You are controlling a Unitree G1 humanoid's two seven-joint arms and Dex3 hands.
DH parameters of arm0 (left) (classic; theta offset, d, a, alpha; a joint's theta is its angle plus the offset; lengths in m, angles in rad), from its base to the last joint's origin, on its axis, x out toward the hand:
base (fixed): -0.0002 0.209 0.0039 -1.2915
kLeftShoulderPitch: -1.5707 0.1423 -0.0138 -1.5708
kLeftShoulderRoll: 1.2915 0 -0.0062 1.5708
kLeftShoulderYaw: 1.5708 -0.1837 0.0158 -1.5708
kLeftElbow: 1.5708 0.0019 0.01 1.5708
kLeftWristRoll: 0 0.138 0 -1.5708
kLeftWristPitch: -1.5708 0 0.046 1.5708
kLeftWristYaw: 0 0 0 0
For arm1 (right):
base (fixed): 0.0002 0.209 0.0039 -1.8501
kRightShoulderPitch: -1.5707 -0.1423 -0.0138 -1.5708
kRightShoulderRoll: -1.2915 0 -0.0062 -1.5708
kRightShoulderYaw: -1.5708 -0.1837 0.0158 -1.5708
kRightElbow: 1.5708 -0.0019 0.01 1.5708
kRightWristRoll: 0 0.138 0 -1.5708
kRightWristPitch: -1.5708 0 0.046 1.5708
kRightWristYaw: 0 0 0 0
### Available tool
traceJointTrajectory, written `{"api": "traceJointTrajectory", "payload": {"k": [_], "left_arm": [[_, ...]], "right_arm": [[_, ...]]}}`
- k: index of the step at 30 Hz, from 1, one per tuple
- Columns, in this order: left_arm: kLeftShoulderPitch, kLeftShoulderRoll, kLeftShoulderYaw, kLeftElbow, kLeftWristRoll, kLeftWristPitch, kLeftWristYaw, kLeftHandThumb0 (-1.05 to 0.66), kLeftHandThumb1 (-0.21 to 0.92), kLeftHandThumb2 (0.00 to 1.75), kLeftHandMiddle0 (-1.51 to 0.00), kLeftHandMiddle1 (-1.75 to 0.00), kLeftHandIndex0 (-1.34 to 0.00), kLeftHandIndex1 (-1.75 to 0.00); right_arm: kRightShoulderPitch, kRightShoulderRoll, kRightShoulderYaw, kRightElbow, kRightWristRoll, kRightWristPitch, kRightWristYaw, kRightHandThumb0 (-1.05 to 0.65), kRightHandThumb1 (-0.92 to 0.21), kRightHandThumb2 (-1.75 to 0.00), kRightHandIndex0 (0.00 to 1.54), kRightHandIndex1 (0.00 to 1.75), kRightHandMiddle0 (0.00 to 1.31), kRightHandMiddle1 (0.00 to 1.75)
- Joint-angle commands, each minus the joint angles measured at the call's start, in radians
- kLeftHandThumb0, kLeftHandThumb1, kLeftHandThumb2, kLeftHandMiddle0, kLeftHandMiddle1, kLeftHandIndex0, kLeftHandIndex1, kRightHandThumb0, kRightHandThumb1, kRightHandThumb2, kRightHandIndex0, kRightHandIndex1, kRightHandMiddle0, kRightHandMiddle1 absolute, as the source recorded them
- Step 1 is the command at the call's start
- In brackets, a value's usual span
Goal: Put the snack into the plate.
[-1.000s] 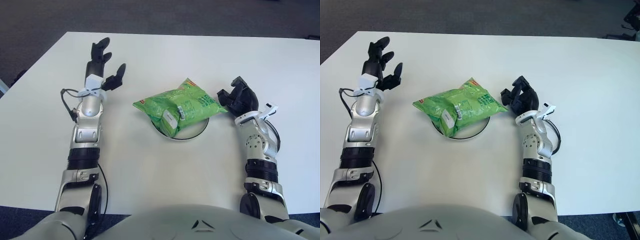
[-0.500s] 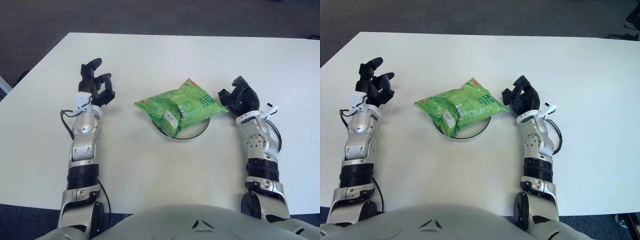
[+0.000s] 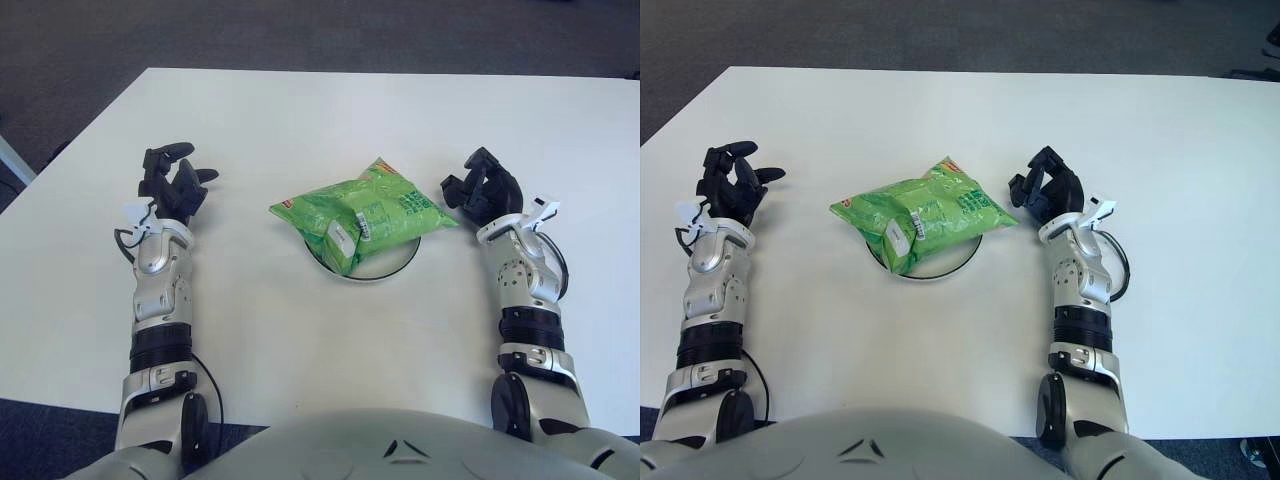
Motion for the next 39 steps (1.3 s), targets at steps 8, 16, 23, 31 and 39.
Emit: {"api": "traceJointTrajectory", "payload": {"k": [8,16,23,31,39], "left_arm": [[0.111,-0.095,-0.025,0.101,0.045,-0.081,0.078,-0.41,0.56,1.01,-0.81,-1.75,-0.43,-1.75],[0.142,-0.125,-0.074,0.086,0.095,-0.08,0.125,-0.43,0.48,1.11,-0.93,-1.75,-0.48,-1.75],[0.169,-0.138,-0.121,0.056,0.12,-0.063,0.134,-0.44,0.45,1.16,-0.98,-1.75,-0.51,-1.75],[0.2,-0.144,-0.15,0.0,0.133,-0.074,0.143,-0.45,0.4,1.21,-1.03,-1.75,-0.54,-1.75],[0.245,-0.116,-0.182,0.0,0.148,-0.144,0.1,-0.45,0.42,1.19,-1.02,-1.75,-0.53,-1.75]], "right_arm": [[0.049,-0.064,0.074,0.143,-0.206,-0.079,-0.049,-0.49,-0.29,-1.35,1.29,1.75,0.64,1.75],[0.044,-0.092,0.117,0.245,-0.351,-0.266,-0.119,-0.48,-0.31,-1.32,1.32,1.75,0.62,1.75],[0.028,-0.135,0.138,0.35,-0.403,-0.396,-0.121,-0.48,-0.31,-1.32,1.35,1.75,0.62,1.75],[0.015,-0.15,0.154,0.418,-0.425,-0.476,-0.124,-0.49,-0.28,-1.36,1.36,1.75,0.64,1.75],[0.019,-0.173,0.214,0.445,-0.537,-0.573,-0.199,-0.51,-0.24,-1.41,1.38,1.75,0.68,1.75]]}}
